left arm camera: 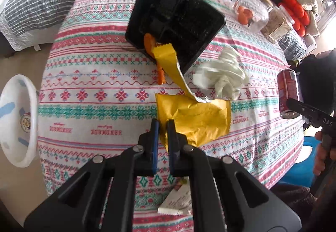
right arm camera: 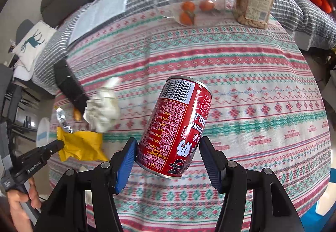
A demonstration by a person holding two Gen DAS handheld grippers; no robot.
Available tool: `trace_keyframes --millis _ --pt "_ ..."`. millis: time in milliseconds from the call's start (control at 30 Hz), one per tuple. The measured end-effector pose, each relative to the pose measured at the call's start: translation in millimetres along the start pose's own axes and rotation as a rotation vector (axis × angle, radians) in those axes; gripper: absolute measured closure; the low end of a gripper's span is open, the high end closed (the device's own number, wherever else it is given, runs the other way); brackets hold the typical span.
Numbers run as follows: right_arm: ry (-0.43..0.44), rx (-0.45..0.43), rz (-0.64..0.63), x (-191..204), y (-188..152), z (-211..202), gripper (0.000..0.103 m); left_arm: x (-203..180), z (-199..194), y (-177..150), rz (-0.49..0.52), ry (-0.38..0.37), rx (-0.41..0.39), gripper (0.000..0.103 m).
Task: Collect trash
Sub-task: 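Carry the yellow bag into the wastebasket with the left tool while the right tool carries the red can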
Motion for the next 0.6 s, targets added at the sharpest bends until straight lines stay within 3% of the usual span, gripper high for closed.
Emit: trace_keyframes --millis 367,600 --pt "0.086 -0.030 -0.113 85 1 -5 0.041 42 -44 -7 -0.069 -0.035 -0.076 0.096" --pt "0.126 -0.009 -0.226 156 -2 15 0.041 98 -71 -15 -0.174 -0.036 -0.129 0.102"
Point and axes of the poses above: each gripper's, at about its wrist camera, not at the fingertips, and z roughly the way its jaws point, x to its left, y to its top, the point moved 7 cm from there along z, roughly the way its jaws point
